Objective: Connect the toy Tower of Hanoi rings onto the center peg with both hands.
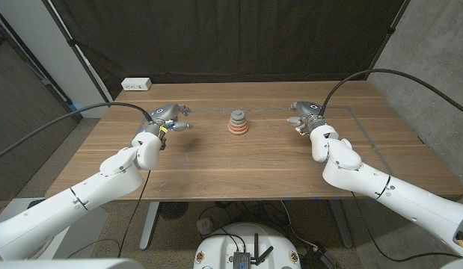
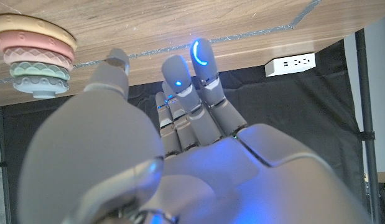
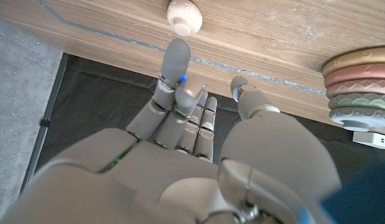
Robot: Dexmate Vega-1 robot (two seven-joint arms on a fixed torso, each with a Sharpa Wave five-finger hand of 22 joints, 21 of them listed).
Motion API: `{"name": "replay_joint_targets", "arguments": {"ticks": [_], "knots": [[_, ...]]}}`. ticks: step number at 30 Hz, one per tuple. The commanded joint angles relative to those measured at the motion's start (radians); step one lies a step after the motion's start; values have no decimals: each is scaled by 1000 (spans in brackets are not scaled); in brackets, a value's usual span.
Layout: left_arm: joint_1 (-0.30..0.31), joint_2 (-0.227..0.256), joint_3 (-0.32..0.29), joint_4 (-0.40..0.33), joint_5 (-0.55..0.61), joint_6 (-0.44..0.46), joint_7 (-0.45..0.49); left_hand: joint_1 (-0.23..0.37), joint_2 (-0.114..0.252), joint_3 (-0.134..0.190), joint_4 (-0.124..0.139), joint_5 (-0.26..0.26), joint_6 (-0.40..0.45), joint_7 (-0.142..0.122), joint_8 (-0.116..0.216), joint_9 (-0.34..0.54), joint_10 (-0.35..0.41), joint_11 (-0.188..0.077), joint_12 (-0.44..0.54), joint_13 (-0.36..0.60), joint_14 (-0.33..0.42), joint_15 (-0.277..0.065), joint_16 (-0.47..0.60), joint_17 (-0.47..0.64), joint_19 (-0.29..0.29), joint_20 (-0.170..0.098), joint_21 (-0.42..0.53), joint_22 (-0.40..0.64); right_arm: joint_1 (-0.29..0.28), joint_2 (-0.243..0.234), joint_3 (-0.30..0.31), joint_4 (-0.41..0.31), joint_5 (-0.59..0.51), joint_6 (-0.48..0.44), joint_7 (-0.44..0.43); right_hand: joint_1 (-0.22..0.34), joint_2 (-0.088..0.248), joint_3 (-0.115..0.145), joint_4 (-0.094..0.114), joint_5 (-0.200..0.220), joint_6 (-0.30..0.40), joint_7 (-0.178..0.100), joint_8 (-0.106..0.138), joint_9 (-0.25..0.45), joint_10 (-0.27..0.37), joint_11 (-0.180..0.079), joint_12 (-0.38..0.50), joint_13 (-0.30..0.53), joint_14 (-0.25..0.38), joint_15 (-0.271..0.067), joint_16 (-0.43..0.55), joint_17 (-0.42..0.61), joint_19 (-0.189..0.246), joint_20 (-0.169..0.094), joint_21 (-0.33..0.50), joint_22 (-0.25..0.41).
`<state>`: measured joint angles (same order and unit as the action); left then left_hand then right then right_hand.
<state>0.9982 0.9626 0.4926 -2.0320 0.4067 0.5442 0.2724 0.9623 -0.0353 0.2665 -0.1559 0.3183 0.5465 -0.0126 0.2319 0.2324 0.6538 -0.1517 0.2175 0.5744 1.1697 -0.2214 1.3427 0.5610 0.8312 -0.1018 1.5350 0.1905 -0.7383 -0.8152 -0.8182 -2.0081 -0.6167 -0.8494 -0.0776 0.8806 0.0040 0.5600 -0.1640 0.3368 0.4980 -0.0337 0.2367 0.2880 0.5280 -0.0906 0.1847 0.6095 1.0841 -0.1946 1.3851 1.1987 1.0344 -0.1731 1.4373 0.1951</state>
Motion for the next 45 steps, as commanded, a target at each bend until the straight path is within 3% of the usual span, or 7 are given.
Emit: {"name": "replay_joint_targets", "arguments": {"ticks": [1,16,29,45], "knots": [[29,19,-32,-20,-22,2,6,-1,5,10,2,5,8,3,-4,3,5,-6,-6,4,-9,2,-5,0,0,-107,-1,3,59,17,-33,37,-52,-52,129,2,-7,2,-5,7,-8,4,-7,1,-12,3,-1,1,-11,-24,-8,-2,-10,-44,-2,1],[47,13,-46,-25,-41,9,28,-5,8,12,2,4,12,5,-6,3,8,-3,-7,3,-5,2,-3,0,1,-107,-1,2,128,38,-68,112,-48,-79,200,4,-20,-12,-4,3,-42,15,-20,0,-50,13,1,-6,-30,-24,-29,-12,-29,-44,3,3],[103,37,-79,-86,-50,44,52,-9,12,16,0,4,27,6,-4,4,21,-7,-4,2,-7,2,-7,-4,1,-107,-2,2,172,31,-94,145,-38,-107,256,2,-25,-23,-1,-1,-69,25,-27,-3,-57,20,5,-11,-34,-24,-37,-14,-39,-43,5,1],[133,58,-103,-119,-66,66,57,-12,14,22,-1,3,28,6,-8,6,22,-2,-6,4,-4,2,-4,0,1,-107,-3,2,249,57,-154,221,-26,-135,325,-8,-33,-42,4,-9,-65,20,-21,-6,-67,22,9,-19,-44,-25,-57,-24,-52,-43,8,-3]]}}
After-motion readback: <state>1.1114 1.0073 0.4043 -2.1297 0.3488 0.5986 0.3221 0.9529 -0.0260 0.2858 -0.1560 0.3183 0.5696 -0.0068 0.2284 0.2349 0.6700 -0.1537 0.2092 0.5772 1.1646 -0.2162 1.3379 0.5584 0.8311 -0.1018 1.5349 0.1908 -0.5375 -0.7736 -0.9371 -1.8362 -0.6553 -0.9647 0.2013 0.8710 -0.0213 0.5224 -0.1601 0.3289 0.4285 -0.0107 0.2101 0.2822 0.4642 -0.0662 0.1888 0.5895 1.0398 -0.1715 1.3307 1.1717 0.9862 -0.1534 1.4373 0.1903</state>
